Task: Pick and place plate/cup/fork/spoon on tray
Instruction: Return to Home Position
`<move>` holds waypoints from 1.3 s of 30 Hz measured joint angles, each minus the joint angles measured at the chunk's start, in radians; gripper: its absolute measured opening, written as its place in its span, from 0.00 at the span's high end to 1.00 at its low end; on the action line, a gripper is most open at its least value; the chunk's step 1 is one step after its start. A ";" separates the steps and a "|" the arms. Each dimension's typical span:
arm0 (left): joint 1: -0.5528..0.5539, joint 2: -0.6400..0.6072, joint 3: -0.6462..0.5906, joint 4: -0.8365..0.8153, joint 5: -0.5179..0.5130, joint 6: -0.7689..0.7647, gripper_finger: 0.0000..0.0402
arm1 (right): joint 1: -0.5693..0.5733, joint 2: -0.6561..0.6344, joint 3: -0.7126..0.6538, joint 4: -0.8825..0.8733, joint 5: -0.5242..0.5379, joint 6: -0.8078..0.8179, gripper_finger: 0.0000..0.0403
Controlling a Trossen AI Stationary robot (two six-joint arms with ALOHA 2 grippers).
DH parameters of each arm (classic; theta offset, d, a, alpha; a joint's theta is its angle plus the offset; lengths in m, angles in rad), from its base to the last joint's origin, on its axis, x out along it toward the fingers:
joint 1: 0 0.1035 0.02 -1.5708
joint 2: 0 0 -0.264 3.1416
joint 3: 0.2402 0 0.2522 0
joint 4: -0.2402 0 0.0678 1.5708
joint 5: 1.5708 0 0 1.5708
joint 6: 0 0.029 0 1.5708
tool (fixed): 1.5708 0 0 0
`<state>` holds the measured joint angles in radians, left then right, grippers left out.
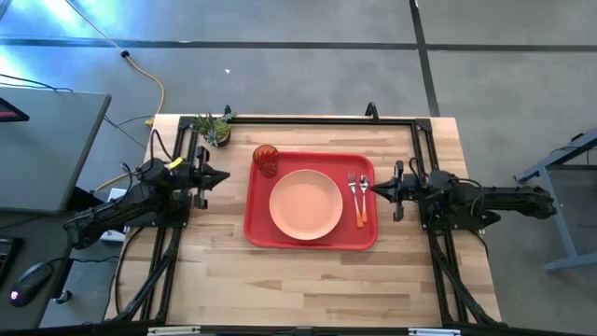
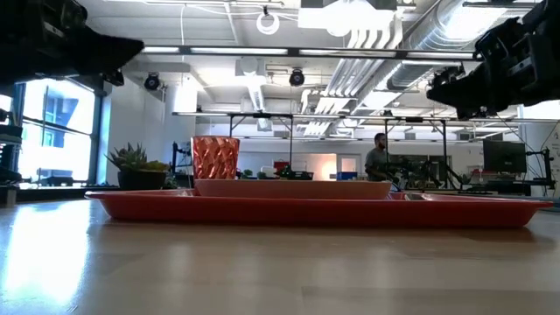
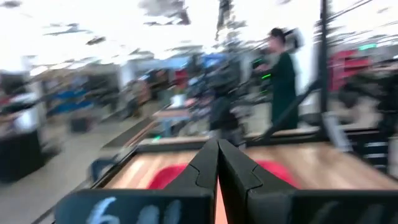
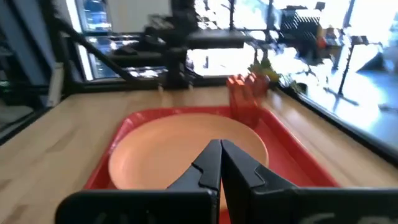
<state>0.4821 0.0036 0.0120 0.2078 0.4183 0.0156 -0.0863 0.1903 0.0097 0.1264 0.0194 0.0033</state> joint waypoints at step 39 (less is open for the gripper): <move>-0.241 0.027 0.000 0.179 -0.354 0.209 1.00 | 0.000 0.000 -0.001 0.023 0.083 -0.003 1.00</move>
<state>0.2413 0.0307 0.0124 0.3870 0.0648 0.2244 -0.0864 0.1902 0.0086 0.1497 0.1021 0.0005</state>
